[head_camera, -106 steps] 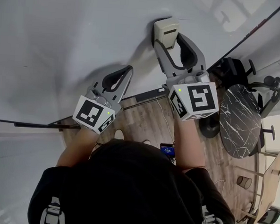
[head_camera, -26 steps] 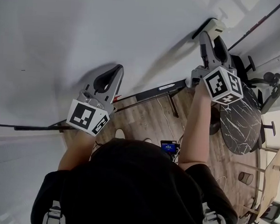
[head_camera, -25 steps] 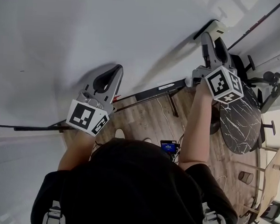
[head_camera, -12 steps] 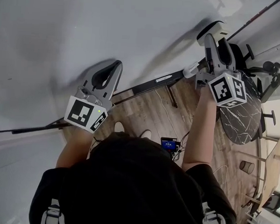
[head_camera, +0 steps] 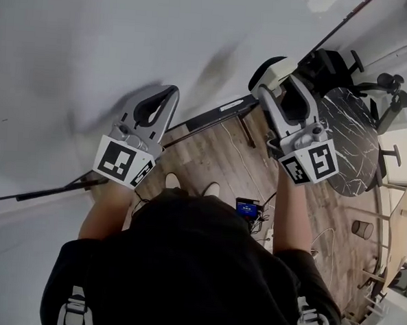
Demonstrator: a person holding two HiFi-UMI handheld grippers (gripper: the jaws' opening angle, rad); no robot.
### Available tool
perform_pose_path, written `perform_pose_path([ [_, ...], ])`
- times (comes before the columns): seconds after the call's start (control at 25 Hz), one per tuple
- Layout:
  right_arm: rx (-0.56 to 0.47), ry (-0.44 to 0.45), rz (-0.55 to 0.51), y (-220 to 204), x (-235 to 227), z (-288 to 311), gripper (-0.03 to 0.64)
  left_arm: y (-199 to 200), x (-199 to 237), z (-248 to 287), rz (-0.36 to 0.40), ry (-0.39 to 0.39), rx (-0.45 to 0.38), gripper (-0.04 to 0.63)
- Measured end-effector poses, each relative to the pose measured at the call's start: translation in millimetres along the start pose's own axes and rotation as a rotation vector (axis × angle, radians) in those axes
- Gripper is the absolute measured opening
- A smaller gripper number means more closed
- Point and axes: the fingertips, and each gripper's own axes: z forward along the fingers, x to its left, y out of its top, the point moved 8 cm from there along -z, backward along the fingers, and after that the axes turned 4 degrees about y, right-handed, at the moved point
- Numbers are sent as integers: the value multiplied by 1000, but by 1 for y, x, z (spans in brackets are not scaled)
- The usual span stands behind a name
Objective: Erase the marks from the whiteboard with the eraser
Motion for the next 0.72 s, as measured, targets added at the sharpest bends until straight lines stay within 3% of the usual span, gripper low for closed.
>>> perform_pose_path([
  [0.36,37,16,-32,-65,72,-30,221,-41,-42,-15,-18,-148,-27,5],
  [0.72,32,25,65,-82,80,-37,218,-59,-55,-7,-31,-169,21,5],
])
